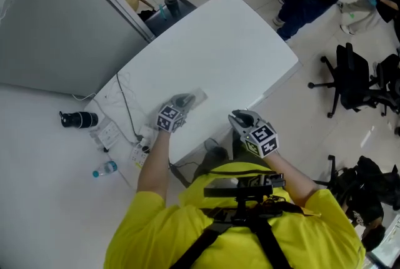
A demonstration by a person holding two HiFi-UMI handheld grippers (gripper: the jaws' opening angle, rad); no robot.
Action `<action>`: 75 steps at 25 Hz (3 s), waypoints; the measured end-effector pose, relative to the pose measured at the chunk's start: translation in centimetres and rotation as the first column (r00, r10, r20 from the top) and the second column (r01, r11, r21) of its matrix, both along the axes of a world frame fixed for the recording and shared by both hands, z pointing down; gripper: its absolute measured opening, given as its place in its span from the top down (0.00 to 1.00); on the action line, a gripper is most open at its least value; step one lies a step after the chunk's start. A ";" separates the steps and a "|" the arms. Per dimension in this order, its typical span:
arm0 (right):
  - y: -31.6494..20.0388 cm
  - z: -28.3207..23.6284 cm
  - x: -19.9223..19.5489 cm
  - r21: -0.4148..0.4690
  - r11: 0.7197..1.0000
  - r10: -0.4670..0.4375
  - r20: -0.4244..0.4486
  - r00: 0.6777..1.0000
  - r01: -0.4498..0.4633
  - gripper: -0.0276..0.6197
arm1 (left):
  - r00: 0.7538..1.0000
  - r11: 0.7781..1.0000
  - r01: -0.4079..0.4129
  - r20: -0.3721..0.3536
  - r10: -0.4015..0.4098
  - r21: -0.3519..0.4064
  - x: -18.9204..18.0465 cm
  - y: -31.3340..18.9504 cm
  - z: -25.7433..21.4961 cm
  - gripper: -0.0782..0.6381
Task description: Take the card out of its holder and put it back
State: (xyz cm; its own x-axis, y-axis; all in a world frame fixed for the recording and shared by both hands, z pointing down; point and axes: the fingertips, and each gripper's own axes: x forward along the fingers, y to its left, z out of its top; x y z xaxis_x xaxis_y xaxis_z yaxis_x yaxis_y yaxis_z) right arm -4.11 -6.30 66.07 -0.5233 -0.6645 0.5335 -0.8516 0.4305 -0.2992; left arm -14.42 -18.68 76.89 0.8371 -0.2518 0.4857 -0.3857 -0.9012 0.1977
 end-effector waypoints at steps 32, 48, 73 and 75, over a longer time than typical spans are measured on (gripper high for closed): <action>-6.0 -3.7 -4.4 0.143 0.985 -0.104 0.025 0.994 0.099 0.87 | 0.895 0.872 0.355 -0.393 -0.213 0.336 -2.5 -0.2 -29.8 0.87; -7.0 -2.5 -4.5 0.144 0.987 -0.073 -0.013 0.997 0.074 0.87 | 0.881 0.871 0.377 -0.412 -0.233 0.315 -3.5 -0.2 -29.8 0.87; -4.1 2.6 -3.6 0.023 0.999 -0.043 -0.023 0.999 0.043 0.87 | 0.991 0.991 0.110 -0.080 -0.104 0.070 -1.2 -1.1 -8.8 0.87; -4.2 2.8 -3.6 0.018 0.999 -0.039 -0.020 0.999 0.040 0.87 | 0.993 0.993 0.101 -0.062 -0.098 0.056 -0.9 -0.8 -7.9 0.87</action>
